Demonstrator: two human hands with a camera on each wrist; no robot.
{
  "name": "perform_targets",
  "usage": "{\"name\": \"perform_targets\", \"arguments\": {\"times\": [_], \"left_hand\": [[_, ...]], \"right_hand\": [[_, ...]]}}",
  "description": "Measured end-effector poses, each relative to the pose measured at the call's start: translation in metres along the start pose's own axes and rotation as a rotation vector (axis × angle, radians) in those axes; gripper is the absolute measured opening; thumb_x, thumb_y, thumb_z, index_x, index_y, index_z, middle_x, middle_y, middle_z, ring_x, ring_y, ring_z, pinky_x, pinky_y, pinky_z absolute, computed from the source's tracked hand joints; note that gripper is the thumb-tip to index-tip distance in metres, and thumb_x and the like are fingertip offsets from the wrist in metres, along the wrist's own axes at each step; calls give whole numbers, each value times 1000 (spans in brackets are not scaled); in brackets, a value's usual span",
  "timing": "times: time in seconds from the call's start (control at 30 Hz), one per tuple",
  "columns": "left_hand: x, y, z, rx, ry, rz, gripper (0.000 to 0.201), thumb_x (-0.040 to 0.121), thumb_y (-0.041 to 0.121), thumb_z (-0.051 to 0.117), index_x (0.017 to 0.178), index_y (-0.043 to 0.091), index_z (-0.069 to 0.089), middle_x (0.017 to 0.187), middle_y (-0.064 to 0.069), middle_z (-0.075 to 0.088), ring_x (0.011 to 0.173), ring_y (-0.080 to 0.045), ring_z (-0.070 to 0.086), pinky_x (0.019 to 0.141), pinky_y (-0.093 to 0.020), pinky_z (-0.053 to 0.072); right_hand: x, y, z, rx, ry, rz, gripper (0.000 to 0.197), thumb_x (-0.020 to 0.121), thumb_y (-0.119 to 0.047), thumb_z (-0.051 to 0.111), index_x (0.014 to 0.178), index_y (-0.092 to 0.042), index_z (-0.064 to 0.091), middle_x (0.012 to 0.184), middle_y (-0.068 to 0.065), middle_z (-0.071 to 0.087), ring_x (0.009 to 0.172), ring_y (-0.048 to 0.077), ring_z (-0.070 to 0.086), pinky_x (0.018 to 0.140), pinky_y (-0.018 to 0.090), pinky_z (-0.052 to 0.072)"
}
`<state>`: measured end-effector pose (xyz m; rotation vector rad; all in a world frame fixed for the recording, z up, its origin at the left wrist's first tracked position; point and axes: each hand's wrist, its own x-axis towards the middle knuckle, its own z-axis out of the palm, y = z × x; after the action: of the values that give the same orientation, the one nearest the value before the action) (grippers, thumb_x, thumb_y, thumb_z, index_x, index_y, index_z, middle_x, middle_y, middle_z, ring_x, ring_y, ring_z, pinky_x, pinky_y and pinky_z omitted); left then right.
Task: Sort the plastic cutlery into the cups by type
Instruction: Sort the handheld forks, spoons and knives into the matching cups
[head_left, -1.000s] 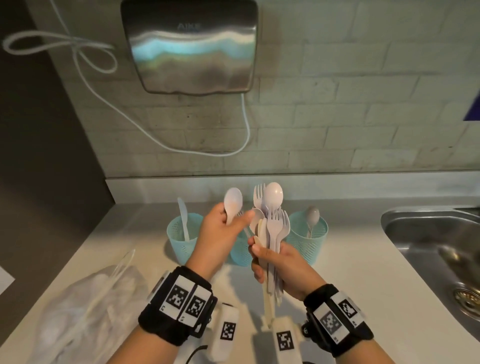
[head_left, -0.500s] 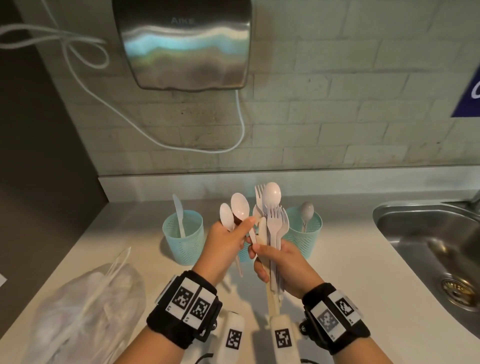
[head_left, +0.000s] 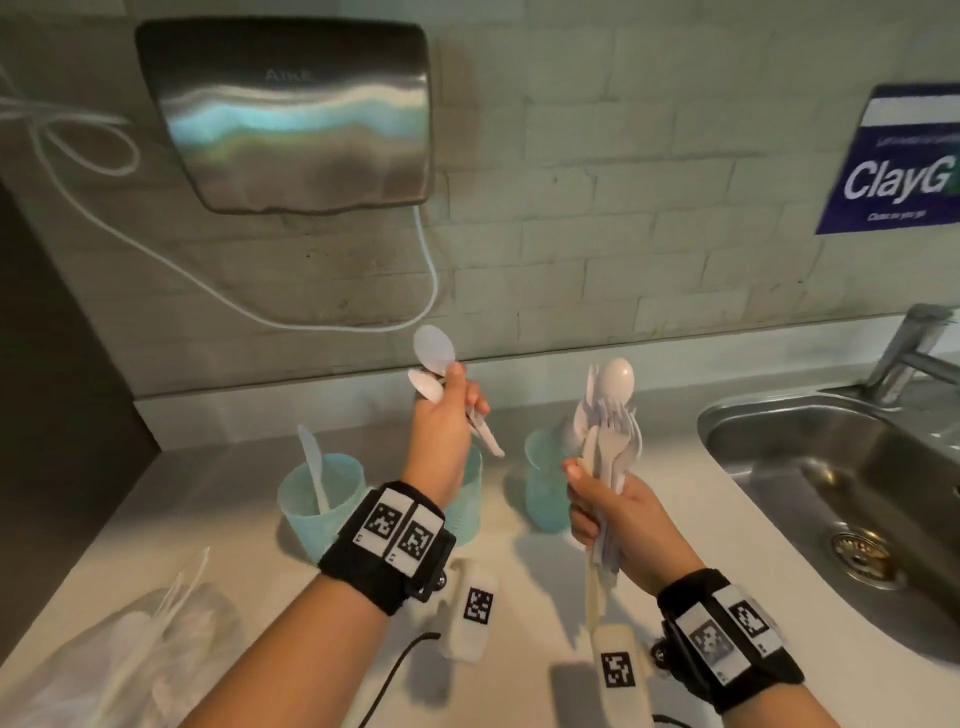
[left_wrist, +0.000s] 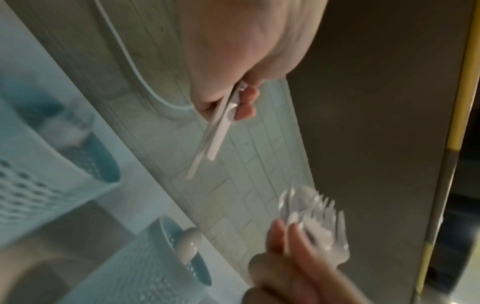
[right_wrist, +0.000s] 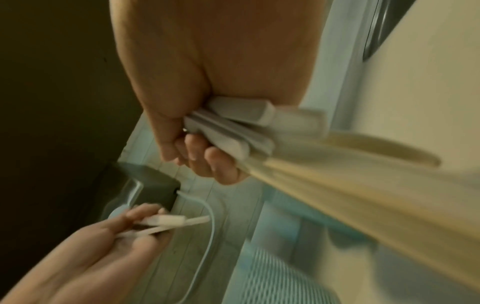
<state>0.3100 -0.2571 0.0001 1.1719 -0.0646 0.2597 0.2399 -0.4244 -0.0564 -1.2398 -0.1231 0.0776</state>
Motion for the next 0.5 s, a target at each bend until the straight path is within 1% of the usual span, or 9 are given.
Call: {"name": "perform_targets", "arguments": {"times": [0.07, 0.13, 0.17, 0.2, 0.27, 0.33, 0.37, 0.43, 0.5], "left_hand": [[9, -14, 28, 59, -76, -8, 31, 101, 16, 38, 70, 16, 40, 48, 10, 44, 49, -7, 46, 54, -18, 40], [16, -30, 52, 188, -149, -28, 33, 100, 17, 40, 67, 16, 41, 52, 9, 47, 53, -8, 48, 58, -20, 41], [19, -39, 60, 273, -182, -45, 32, 99, 20, 41, 68, 14, 43, 56, 6, 50, 56, -10, 49, 61, -22, 41], [23, -50, 66, 372, -211, -64, 30, 99, 23, 42, 72, 13, 46, 60, 3, 52, 58, -12, 51, 63, -25, 42], [27, -70, 71, 581, -285, -99, 27, 97, 25, 45, 78, 8, 53, 66, -3, 58, 63, -18, 55, 66, -27, 42], [27, -85, 70, 754, -346, -133, 16, 91, 21, 52, 87, 6, 57, 74, -5, 62, 69, -22, 59, 65, -26, 43], [26, -88, 68, 801, -354, -154, 14, 87, 18, 56, 95, 7, 56, 81, -4, 62, 74, -22, 59, 66, -27, 44], [24, -93, 65, 815, -368, -176, 33, 83, 16, 65, 112, 7, 51, 98, -5, 61, 90, -23, 60, 77, -29, 46], [22, -93, 64, 801, -377, -175, 47, 82, 19, 69, 123, 9, 48, 112, -6, 58, 104, -23, 57, 85, -29, 44]], "right_hand": [[-3, -14, -9, -31, 5, -26, 14, 92, -20, 53, 87, -8, 48, 59, 3, 30, 46, 11, 31, 45, 21, 31], [-5, -24, -16, -43, 14, -27, 16, 91, -19, 55, 83, -9, 46, 59, 3, 28, 45, 11, 29, 44, 21, 29], [-6, -28, -19, -40, 17, -27, 17, 91, -20, 57, 83, -9, 46, 60, 3, 28, 45, 11, 29, 44, 21, 27], [-7, -30, -21, -35, 18, -28, 19, 91, -20, 59, 83, -9, 45, 60, 3, 27, 45, 10, 28, 44, 21, 26], [-9, -35, -26, -32, 6, -33, 22, 88, -22, 60, 78, -9, 46, 59, 1, 28, 46, 10, 28, 44, 21, 26], [-10, -38, -30, -35, -15, -42, 20, 86, -24, 60, 80, -9, 48, 59, 0, 30, 47, 10, 29, 45, 21, 26], [-10, -39, -31, -33, -24, -40, 21, 86, -26, 60, 83, -8, 49, 59, -1, 32, 47, 10, 30, 46, 21, 28], [-10, -40, -33, -7, -31, -26, 19, 85, -27, 60, 86, -9, 52, 58, -2, 36, 45, 9, 33, 45, 19, 31], [-9, -39, -34, 39, -33, -13, 15, 85, -24, 59, 92, -11, 58, 59, -2, 42, 43, 10, 37, 44, 20, 34]]}}
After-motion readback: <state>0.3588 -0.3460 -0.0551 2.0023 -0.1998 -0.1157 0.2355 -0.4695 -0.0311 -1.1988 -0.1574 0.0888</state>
